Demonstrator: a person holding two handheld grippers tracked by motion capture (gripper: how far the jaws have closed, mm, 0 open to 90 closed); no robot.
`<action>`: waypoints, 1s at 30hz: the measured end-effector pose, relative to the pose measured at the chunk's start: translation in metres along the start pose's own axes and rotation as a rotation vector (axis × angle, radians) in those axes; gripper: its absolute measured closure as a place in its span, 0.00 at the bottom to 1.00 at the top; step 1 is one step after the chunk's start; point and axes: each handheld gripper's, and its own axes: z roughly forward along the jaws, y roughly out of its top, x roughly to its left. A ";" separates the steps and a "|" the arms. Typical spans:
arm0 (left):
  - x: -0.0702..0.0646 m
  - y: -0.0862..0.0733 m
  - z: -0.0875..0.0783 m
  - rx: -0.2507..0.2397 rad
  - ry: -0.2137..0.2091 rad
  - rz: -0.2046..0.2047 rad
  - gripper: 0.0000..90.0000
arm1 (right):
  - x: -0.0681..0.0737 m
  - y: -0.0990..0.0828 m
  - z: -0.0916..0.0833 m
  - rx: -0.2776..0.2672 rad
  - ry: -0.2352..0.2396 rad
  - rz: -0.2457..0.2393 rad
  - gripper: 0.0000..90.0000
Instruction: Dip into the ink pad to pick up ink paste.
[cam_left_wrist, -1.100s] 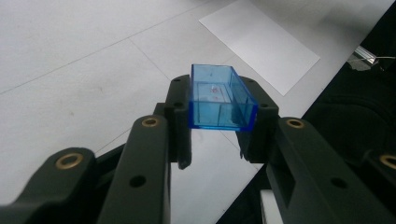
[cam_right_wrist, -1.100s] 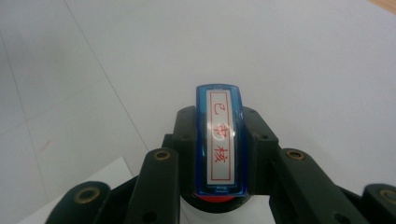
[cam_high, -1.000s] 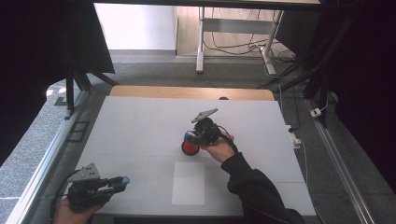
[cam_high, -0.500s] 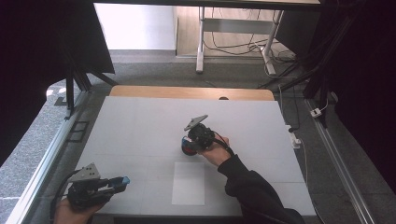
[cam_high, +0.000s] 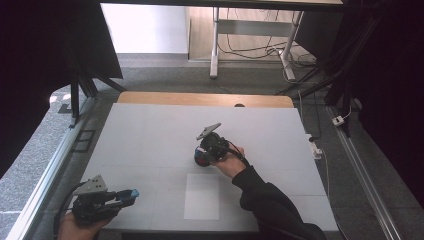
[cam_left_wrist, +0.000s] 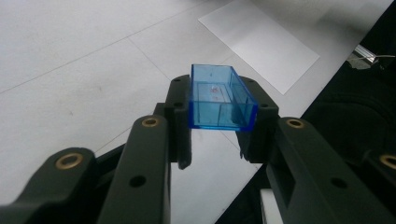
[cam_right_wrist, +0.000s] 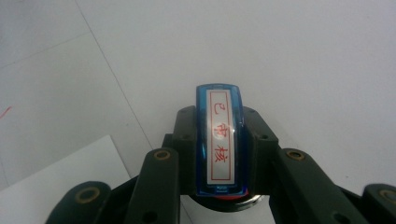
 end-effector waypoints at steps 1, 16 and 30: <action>0.000 0.000 0.000 0.001 -0.001 0.000 0.76 | -0.001 0.000 0.000 0.000 0.007 -0.001 0.78; 0.001 0.000 0.000 0.001 -0.004 -0.007 0.76 | -0.022 -0.009 0.002 -0.047 0.120 0.162 0.79; 0.003 0.000 0.001 0.009 -0.014 -0.023 0.76 | -0.002 -0.003 0.001 -0.011 0.010 0.057 0.79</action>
